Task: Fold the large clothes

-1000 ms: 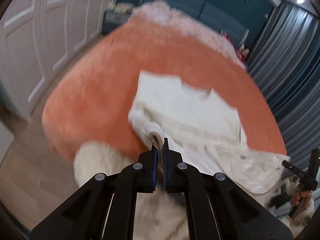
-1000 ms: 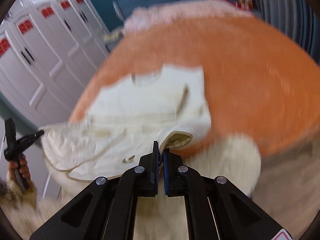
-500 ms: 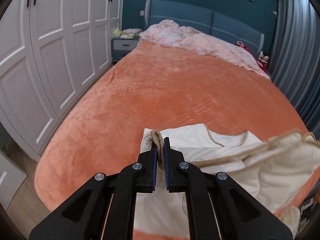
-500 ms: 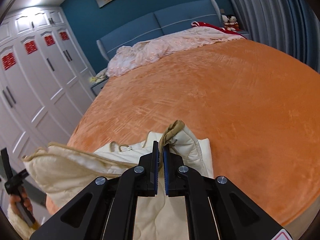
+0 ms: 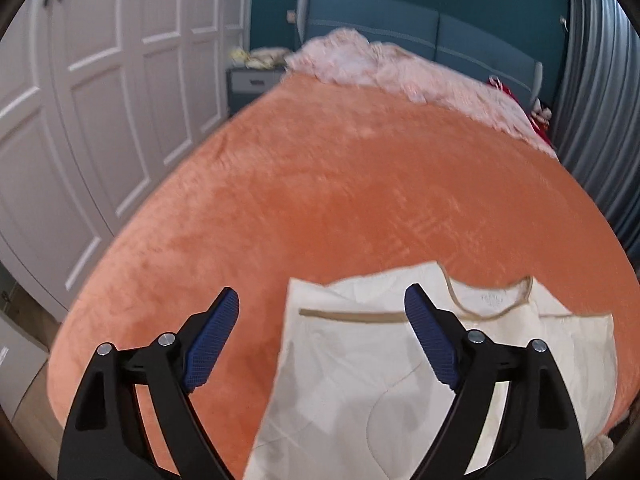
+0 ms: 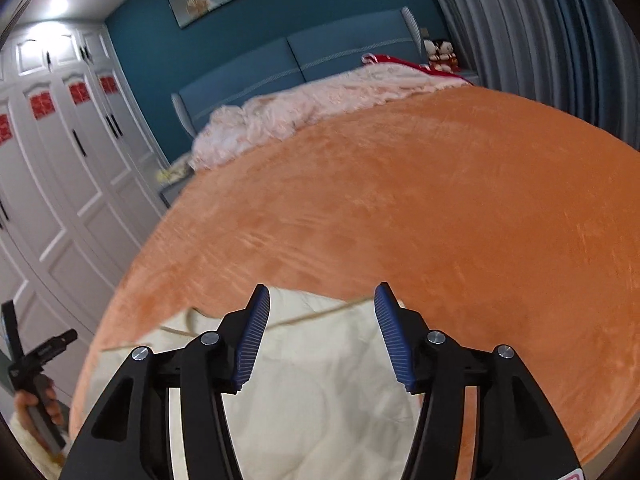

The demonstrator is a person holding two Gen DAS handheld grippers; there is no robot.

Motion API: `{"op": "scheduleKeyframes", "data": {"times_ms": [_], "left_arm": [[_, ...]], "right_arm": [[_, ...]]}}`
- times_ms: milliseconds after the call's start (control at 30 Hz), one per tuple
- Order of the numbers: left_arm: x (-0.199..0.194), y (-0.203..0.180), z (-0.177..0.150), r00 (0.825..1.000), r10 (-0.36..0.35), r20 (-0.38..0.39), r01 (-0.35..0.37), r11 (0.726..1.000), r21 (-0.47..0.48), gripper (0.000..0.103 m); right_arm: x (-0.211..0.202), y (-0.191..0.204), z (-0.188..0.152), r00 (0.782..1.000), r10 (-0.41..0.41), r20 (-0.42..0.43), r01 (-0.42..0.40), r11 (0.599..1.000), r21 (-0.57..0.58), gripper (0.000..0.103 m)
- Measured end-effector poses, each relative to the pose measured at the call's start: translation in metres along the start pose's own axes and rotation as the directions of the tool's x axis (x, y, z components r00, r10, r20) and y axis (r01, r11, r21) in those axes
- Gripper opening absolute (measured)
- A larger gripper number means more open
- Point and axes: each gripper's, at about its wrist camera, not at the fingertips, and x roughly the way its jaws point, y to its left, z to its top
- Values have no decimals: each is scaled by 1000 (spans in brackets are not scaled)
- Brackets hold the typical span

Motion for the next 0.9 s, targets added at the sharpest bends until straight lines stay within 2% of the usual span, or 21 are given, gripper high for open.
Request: {"op": "scheduleKeyframes", "data": {"times_ms": [100, 200, 300, 367, 400, 433, 467, 533, 700, 767, 900], "left_arm": [[26, 2, -9, 993, -66, -103, 62, 997, -42, 83], [53, 8, -18, 978, -96, -184, 81, 993, -90, 82], [69, 12, -26, 967, -125, -222, 96, 986, -135, 79], [71, 13, -28, 967, -127, -222, 97, 985, -144, 64], [71, 12, -29, 969, -121, -217, 92, 986, -141, 50], [69, 11, -28, 972, -114, -205, 88, 987, -133, 35], [66, 11, -27, 976, -107, -191, 84, 989, -125, 28], [58, 11, -20, 984, -93, -154, 76, 991, -114, 13], [34, 7, 5, 996, -75, -38, 70, 991, -118, 12], [30, 2, 15, 998, -61, -2, 60, 992, -112, 12], [54, -6, 23, 999, -31, -20, 29, 994, -105, 11]], "right_arm": [[20, -11, -8, 998, -21, -61, 22, 1000, 4, 59], [42, -16, -14, 992, -38, -119, 38, 999, -5, 59], [60, -20, -19, 986, -47, -158, 46, 999, -8, 59], [67, -22, -22, 983, -39, -179, 39, 999, -1, 54], [71, -22, -22, 982, -30, -188, 31, 1000, 3, 40], [73, -21, -23, 980, -23, -198, 24, 1000, 2, 21], [75, -20, -23, 978, -27, -206, 27, 1000, -4, 14], [74, -16, -21, 979, -12, -204, 11, 1000, -7, 9], [47, -8, 3, 997, 22, -67, -20, 999, 30, 8], [45, -6, 12, 1000, 6, -29, -5, 1000, 30, 8], [67, -10, 12, 996, -63, -62, 64, 998, 20, 8]]}}
